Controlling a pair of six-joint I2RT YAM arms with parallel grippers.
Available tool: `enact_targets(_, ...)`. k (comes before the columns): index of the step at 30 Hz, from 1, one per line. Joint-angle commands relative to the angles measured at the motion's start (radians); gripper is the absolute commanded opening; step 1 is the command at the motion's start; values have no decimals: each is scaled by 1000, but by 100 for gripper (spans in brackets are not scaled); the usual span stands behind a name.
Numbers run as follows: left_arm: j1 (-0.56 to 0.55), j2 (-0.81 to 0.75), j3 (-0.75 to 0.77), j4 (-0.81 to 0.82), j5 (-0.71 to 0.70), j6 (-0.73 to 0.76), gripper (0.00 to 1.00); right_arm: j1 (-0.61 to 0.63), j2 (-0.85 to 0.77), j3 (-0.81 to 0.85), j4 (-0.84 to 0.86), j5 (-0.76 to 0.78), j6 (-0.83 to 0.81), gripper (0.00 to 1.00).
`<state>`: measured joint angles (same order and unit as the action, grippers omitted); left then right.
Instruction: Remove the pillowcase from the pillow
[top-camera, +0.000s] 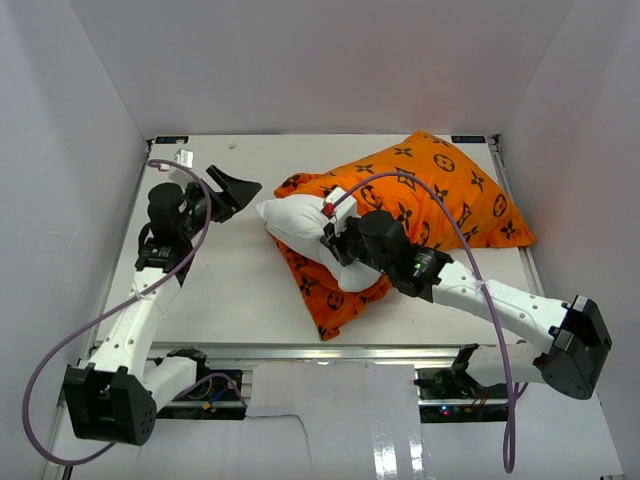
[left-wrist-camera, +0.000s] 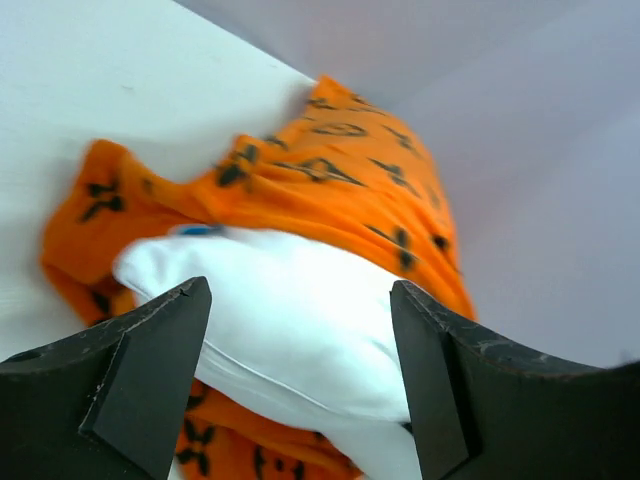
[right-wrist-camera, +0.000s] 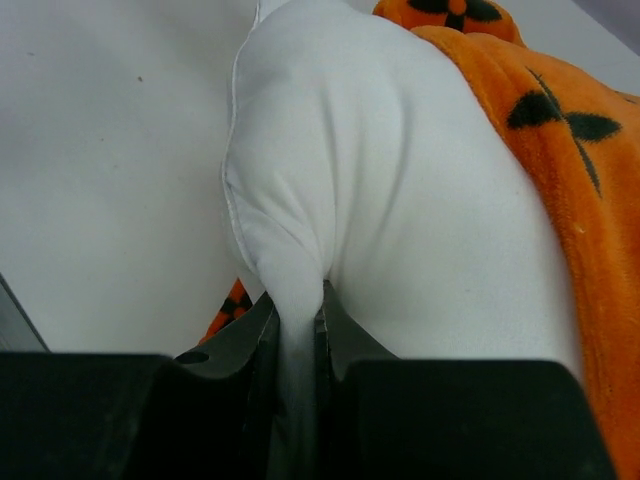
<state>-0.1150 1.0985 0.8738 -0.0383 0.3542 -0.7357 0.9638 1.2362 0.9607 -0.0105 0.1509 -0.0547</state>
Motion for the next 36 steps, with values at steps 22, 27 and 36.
enact_targets(22, -318, 70, -133, 195, -104, -536, 98, -14, 37, 24, 351, 41, 116, 8)
enact_targets(27, -344, 147, -134, 261, -106, -608, 98, 1, 57, 23, 380, 35, 105, 8)
enact_targets(36, -420, 284, -55, 333, -106, -611, 61, 24, 100, -4, 440, -24, 87, 8)
